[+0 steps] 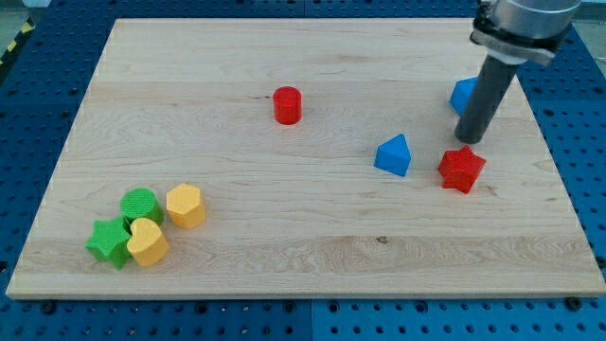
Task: Slide the blue cube closer to the blue triangle
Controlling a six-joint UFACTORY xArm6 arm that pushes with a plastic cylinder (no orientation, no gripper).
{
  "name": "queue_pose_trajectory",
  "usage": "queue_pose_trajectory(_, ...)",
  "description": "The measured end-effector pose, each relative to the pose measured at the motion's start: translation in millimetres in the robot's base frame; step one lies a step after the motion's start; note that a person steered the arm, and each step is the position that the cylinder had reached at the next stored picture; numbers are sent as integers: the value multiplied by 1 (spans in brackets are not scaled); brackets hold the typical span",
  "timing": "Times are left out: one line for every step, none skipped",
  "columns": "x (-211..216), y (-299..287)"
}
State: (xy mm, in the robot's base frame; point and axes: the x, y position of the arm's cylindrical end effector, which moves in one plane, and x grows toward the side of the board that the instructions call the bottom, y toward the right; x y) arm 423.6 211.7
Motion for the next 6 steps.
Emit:
queue_pose_trajectory(-22,29)
queue_pose_trajectory(-38,43)
queue_pose_trajectory(-61,52)
queue_pose_trajectory(-80,51)
queue_pose_trajectory(-82,46)
queue_pose_trajectory(-82,32)
